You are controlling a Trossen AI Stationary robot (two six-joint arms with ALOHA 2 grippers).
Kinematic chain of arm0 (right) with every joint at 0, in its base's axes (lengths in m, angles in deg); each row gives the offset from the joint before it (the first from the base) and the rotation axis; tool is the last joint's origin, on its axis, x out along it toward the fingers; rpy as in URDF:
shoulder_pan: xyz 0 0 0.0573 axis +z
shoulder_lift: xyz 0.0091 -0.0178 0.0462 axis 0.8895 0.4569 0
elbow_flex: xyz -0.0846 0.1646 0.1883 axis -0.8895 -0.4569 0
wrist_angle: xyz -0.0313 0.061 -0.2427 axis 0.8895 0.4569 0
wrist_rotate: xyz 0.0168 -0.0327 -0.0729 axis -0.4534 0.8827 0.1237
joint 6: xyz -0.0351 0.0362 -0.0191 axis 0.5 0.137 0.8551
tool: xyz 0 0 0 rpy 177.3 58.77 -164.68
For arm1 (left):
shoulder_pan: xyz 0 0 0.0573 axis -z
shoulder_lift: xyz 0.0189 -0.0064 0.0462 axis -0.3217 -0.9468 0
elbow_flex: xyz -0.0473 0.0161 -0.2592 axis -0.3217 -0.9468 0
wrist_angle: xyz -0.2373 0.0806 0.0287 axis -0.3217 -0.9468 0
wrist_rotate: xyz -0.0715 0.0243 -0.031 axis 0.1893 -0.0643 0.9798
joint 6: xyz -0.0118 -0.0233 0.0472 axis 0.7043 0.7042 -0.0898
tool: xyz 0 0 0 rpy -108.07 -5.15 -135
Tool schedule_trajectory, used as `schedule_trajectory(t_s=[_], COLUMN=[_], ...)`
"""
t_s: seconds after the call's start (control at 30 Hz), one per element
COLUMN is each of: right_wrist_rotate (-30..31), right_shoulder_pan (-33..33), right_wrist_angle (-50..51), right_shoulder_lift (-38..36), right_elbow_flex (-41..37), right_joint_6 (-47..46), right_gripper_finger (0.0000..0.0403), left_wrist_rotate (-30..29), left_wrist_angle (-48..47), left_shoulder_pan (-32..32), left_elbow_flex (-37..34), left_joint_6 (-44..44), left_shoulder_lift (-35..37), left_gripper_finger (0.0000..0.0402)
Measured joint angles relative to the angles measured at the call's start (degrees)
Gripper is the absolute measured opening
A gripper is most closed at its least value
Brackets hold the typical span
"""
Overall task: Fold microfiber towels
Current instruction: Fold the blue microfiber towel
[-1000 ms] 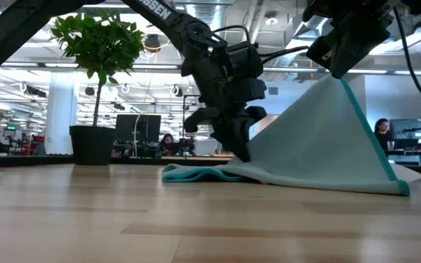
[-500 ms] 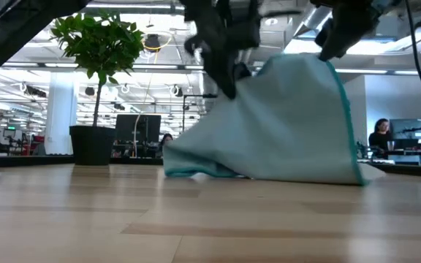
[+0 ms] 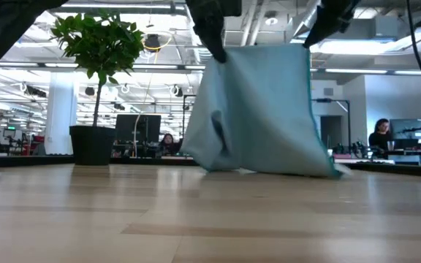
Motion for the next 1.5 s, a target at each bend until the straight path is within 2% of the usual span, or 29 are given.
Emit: schedule_trajectory(t_s=[0.2,0.33,0.47,0.63,0.77,0.87,1.07,1.23,1.5], right_wrist_rotate=[-0.1,2.3,2.9,-0.2,-5.4,-6.4,-7.3,-12.9,-16.6], right_shoulder_pan=[-8.5,-12.4,-13.5,-11.3,-8.9,-6.5,-2.2,1.0,8.1], right_wrist_angle=[-3.4,-6.5,-5.9,3.5,13.6,18.7,22.9,24.2,28.1], right_shoulder_lift=[0.1,0.1,0.1,0.0,0.5,0.6,0.8,0.8,1.3], right_elbow_flex=[1.3,2.6,5.4,6.7,6.0,5.9,5.9,5.8,5.0], right_joint_6=[8.4,12.7,12.7,9.9,2.2,-1.5,-4.8,-5.9,-10.3], right_gripper_finger=[0.0002,0.0002,0.0002,0.0002,0.0001,0.0001,0.0001,0.0001,0.0001], left_wrist_rotate=[-11.3,-14.8,-17.6,-13.0,-5.3,-1.0,-0.1,2.2,6.7], left_wrist_angle=[1.8,7.0,10.4,6.8,4.7,5.9,6.5,7.4,13.0], left_shoulder_pan=[-2.0,-3.5,-3.6,-1.5,1.1,3.4,7.4,10.7,16.3], left_elbow_flex=[0.3,0.5,0.5,0.5,0.4,-0.8,-6.9,-11.3,-17.0], left_joint_6=[1.1,1.2,-3.2,-5.1,-6.5,-6.6,-2.7,2.6,11.6], left_shoulder_lift=[1.5,2.2,3.2,3.7,3.7,3.7,3.7,3.7,3.8], left_gripper_finger=[0.0001,0.0001,0.0000,0.0000,0.0000,0.0000,0.0000,0.0000,0.0000])
